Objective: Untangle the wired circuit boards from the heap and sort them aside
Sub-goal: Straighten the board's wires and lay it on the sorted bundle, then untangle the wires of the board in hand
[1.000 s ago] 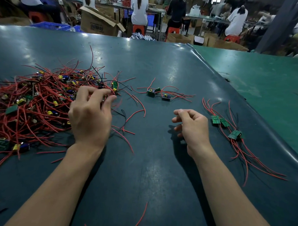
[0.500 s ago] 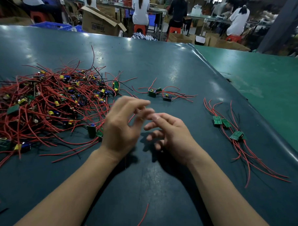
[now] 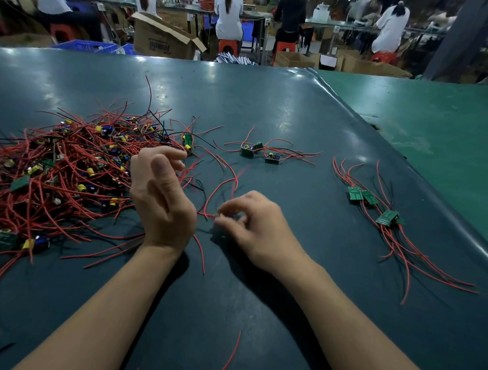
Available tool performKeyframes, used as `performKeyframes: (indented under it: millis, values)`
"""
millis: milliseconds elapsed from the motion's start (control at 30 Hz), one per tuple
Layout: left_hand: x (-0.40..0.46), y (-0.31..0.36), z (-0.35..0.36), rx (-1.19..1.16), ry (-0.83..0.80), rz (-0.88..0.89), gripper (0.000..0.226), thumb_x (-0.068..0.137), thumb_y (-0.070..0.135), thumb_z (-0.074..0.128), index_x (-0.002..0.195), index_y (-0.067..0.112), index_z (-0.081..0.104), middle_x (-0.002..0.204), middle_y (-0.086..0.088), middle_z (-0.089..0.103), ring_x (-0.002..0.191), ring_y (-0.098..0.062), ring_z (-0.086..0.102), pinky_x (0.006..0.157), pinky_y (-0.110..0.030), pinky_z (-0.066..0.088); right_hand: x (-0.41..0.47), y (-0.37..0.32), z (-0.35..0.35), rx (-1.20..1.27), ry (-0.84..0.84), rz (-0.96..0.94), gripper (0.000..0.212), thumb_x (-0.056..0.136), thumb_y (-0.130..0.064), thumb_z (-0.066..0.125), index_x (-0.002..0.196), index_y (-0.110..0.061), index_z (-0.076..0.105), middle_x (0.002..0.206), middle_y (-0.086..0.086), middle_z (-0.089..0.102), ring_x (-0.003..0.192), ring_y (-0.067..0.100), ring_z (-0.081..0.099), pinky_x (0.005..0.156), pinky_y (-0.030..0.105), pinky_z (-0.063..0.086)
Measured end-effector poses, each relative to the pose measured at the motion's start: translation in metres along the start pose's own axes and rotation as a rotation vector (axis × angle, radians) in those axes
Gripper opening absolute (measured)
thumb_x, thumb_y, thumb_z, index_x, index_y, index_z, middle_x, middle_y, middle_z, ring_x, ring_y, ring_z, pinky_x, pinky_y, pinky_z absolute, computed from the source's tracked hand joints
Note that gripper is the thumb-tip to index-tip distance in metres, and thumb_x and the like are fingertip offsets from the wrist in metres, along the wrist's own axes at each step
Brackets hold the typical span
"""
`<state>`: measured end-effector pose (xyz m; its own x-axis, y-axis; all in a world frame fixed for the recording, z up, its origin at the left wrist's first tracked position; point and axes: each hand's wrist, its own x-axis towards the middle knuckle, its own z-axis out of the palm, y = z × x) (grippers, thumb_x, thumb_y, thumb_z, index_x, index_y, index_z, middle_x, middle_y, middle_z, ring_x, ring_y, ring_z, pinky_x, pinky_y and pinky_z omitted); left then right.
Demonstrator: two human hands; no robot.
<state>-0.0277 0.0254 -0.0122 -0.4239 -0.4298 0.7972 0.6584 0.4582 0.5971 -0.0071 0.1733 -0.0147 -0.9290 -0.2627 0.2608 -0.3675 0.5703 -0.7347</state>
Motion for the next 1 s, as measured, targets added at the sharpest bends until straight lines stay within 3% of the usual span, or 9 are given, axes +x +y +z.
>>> performKeyframes:
  millis: [100, 233, 367, 467, 533, 633, 733, 867, 1000]
  values:
    - [-0.003, 0.002, -0.002, 0.037, -0.134, 0.085, 0.041, 0.106, 0.033, 0.027, 0.082, 0.013, 0.053, 0.077, 0.000, 0.050, 0.070, -0.019, 0.051, 0.066, -0.031, 0.039, 0.006, 0.000, -0.016, 0.687, 0.130, 0.198, 0.010, 0.093, -0.007, 0.062, 0.088, -0.015, 0.065, 0.076, 0.000, 0.063, 0.058, 0.007, 0.059, 0.051, 0.023, 0.051]
    - [-0.013, 0.006, 0.005, 0.030, -0.434, 0.038, 0.051, 0.102, 0.034, 0.042, 0.060, 0.009, 0.055, 0.053, 0.002, 0.050, 0.047, -0.013, 0.048, 0.048, -0.028, 0.037, 0.010, 0.002, -0.036, 1.265, 0.162, 0.279, 0.004, 0.085, -0.007, 0.061, 0.088, -0.010, 0.063, 0.077, 0.003, 0.069, 0.065, 0.013, 0.067, 0.055, 0.020, 0.054]
    - [-0.016, 0.005, 0.012, 0.028, -0.650, -0.185, 0.036, 0.096, 0.035, 0.049, 0.069, 0.016, 0.063, 0.059, 0.005, 0.060, 0.054, -0.008, 0.055, 0.055, -0.026, 0.043, 0.006, 0.002, -0.036, 1.222, 0.005, 0.258, 0.017, 0.082, 0.001, 0.059, 0.096, -0.006, 0.066, 0.081, 0.003, 0.072, 0.069, 0.013, 0.069, 0.061, 0.021, 0.056]
    - [-0.013, 0.004, 0.012, -0.068, -0.651, -0.328, 0.021, 0.094, 0.033, 0.056, 0.080, 0.024, 0.068, 0.064, 0.012, 0.065, 0.057, -0.004, 0.056, 0.056, -0.022, 0.045, 0.008, 0.002, -0.034, 1.199, -0.013, 0.271, 0.021, 0.090, 0.006, 0.052, 0.102, -0.003, 0.067, 0.090, 0.009, 0.071, 0.077, 0.020, 0.070, 0.069, 0.024, 0.057]
    - [-0.011, 0.004, 0.013, -0.139, -0.600, -0.399, 0.004, 0.092, 0.021, 0.066, 0.092, 0.022, 0.070, 0.076, 0.006, 0.071, 0.065, -0.014, 0.063, 0.061, -0.029, 0.053, 0.009, 0.003, -0.031, 1.159, 0.057, 0.265, 0.016, 0.094, -0.002, 0.053, 0.100, -0.003, 0.068, 0.089, 0.008, 0.072, 0.079, 0.021, 0.069, 0.071, 0.025, 0.057]
    - [-0.010, 0.005, 0.014, -0.244, -0.569, -0.480, 0.016, 0.086, 0.008, 0.071, 0.094, 0.021, 0.070, 0.081, 0.003, 0.073, 0.066, -0.011, 0.067, 0.063, -0.021, 0.054, 0.009, 0.005, -0.026, 0.990, 0.164, 0.234, 0.014, 0.094, -0.003, 0.056, 0.093, -0.004, 0.069, 0.084, 0.004, 0.073, 0.078, 0.020, 0.067, 0.070, 0.024, 0.057]
    - [-0.009, 0.009, 0.016, -0.351, -0.537, -0.593, 0.008, 0.082, 0.008, 0.073, 0.089, 0.012, 0.070, 0.075, 0.001, 0.073, 0.066, -0.014, 0.069, 0.064, -0.021, 0.055, 0.010, 0.005, -0.026, 0.876, 0.250, 0.190, 0.014, 0.092, 0.001, 0.059, 0.091, -0.007, 0.071, 0.079, 0.002, 0.073, 0.074, 0.015, 0.068, 0.069, 0.022, 0.056]
    - [-0.010, 0.010, 0.018, -0.440, -0.498, -0.677, 0.013, 0.081, -0.007, 0.070, 0.085, 0.004, 0.065, 0.077, -0.003, 0.073, 0.072, -0.017, 0.069, 0.075, -0.028, 0.059, 0.012, 0.007, -0.026, 0.922, 0.394, 0.227, 0.011, 0.088, 0.004, 0.064, 0.085, -0.005, 0.071, 0.077, 0.007, 0.072, 0.073, 0.016, 0.069, 0.066, 0.022, 0.056]
    - [-0.012, 0.013, 0.019, -0.483, -0.516, -0.701, 0.021, 0.076, -0.007, 0.073, 0.092, 0.004, 0.064, 0.084, -0.002, 0.073, 0.079, -0.013, 0.068, 0.082, -0.028, 0.057, 0.014, 0.007, -0.022, 0.952, 0.390, 0.233, 0.017, 0.094, 0.006, 0.054, 0.089, -0.002, 0.068, 0.086, 0.011, 0.070, 0.080, 0.016, 0.068, 0.071, 0.023, 0.057]
